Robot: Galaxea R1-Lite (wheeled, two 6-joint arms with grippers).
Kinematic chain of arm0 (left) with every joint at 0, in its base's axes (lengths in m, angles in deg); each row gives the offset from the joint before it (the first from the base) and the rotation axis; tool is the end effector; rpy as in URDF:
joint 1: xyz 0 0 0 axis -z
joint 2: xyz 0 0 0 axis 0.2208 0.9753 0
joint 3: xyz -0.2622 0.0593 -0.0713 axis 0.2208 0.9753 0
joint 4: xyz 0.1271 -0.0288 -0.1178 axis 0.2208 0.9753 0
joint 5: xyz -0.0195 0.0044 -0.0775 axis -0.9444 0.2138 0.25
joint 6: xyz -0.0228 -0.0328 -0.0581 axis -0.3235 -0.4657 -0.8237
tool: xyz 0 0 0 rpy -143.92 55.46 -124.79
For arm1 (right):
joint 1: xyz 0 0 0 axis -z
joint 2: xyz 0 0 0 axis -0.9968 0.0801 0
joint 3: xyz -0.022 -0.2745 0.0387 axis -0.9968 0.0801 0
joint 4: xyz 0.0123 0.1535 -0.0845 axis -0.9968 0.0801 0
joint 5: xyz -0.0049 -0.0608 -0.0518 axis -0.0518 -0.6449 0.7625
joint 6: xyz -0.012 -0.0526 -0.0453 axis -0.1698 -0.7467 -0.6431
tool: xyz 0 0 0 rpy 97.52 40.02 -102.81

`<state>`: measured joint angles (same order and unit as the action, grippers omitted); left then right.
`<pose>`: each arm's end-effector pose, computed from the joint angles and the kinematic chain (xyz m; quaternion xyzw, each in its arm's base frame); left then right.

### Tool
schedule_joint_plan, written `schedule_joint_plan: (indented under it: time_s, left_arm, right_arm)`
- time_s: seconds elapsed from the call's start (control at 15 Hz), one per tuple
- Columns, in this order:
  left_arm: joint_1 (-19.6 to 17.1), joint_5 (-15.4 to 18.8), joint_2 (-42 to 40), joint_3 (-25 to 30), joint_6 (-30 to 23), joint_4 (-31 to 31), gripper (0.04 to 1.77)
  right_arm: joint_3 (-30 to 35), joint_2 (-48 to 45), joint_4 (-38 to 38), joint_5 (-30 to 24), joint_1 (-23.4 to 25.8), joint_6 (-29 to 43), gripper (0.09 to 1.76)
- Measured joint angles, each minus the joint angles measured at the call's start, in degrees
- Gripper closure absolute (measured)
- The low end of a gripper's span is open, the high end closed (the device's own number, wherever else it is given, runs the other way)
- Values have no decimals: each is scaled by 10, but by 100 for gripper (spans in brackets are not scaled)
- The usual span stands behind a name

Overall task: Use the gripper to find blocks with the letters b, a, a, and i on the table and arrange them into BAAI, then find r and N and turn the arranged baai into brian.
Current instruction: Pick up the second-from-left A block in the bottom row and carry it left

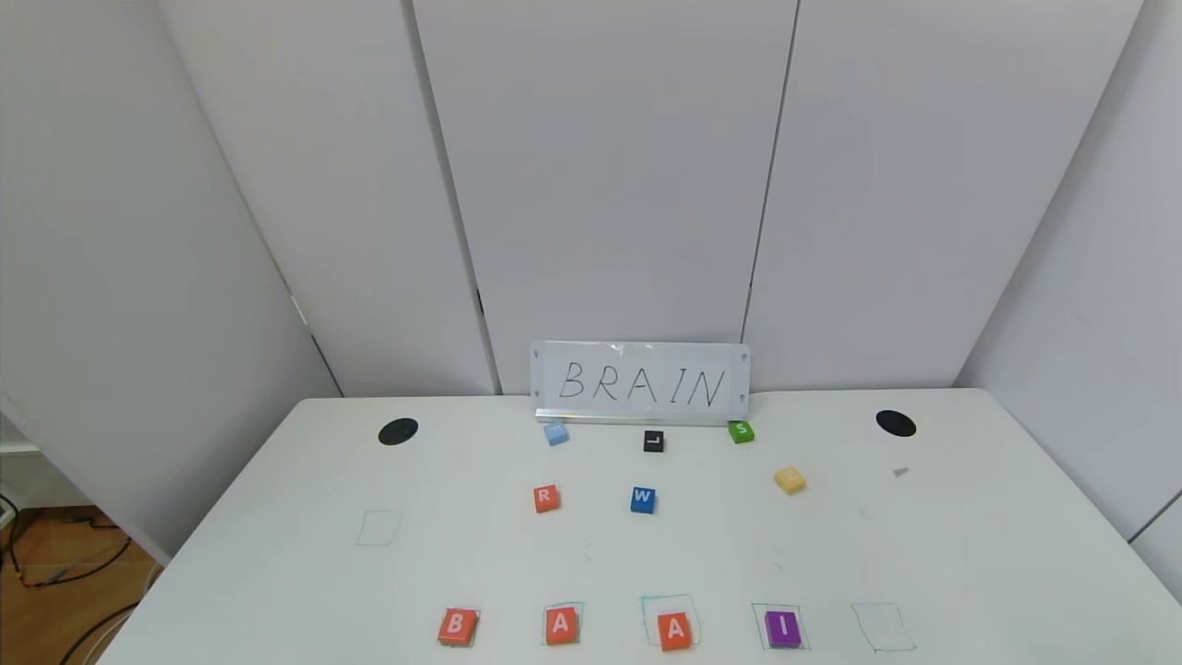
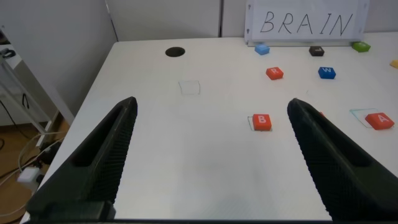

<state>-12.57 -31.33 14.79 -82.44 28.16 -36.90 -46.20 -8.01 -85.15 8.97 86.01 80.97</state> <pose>0.0309 -0.0006 0.0756 0.0035 -0.0007 -0.0049 1.0000 0.0309 -0.0036 0.0746 0.0330 0.0019 -0.0288 0.9990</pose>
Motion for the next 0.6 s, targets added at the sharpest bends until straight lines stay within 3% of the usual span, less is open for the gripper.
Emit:
schedule_joint_plan:
  time_s: [0.6]
  left_arm:
    - [0,-2,0,-1,-1,1,9]
  right_arm:
    - [0,0,0,0,0,8,14]
